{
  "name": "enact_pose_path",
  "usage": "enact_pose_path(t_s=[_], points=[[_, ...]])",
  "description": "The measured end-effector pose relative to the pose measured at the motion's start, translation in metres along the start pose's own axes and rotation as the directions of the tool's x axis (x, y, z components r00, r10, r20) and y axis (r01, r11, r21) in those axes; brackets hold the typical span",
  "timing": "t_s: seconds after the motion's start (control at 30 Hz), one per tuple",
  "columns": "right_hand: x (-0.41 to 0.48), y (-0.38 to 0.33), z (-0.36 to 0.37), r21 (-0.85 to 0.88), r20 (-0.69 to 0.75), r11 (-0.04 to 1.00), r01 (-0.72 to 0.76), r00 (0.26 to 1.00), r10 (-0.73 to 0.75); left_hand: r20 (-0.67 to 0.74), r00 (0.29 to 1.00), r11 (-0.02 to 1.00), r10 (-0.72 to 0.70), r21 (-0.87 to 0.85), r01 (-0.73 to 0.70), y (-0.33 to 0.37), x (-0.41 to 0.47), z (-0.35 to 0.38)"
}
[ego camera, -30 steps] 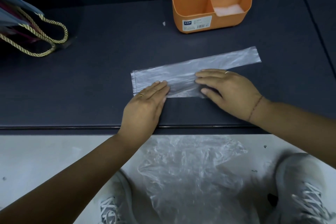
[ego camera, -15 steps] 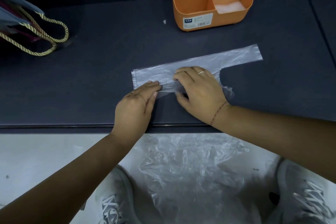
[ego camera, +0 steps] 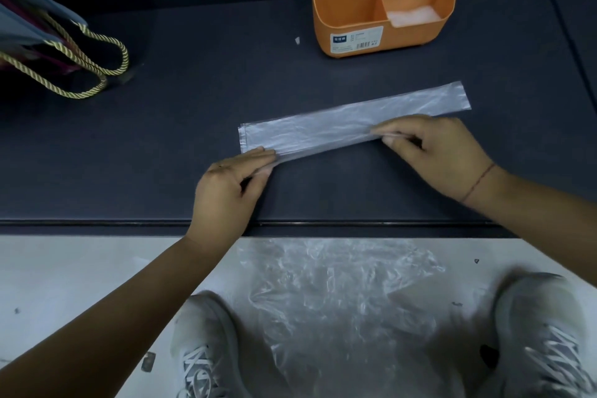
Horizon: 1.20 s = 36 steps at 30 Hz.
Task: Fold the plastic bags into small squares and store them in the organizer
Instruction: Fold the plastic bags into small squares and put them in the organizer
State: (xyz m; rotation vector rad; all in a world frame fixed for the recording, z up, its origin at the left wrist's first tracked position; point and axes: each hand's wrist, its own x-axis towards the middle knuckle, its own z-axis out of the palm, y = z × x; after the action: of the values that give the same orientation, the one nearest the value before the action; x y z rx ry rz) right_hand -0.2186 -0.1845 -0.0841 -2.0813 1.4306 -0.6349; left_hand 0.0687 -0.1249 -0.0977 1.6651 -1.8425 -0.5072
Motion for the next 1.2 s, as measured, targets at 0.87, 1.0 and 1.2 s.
enact_pose_path(t_s=[0.87, 1.0, 1.2], points=[[0.036, -0.027, 0.025, -0.267, -0.243, 0.964, 0.006, 0.967, -0.073, -0.154, 0.987, 0.93, 0.047, 0.368, 0.013, -0.006, 0.028, 0.011], [0.037, -0.054, 0.064, -0.325, 0.251, 0.888, 0.326, 0.935, -0.251, 0.227, 0.969, 0.91, 0.098, 0.375, -0.18, -0.001, 0.031, 0.024], [0.031, -0.029, 0.063, -0.506, 0.387, 0.822, 0.261, 0.92, -0.054, 0.308, 0.95, 0.862, 0.04, 0.47, -0.189, -0.009, 0.028, 0.028]])
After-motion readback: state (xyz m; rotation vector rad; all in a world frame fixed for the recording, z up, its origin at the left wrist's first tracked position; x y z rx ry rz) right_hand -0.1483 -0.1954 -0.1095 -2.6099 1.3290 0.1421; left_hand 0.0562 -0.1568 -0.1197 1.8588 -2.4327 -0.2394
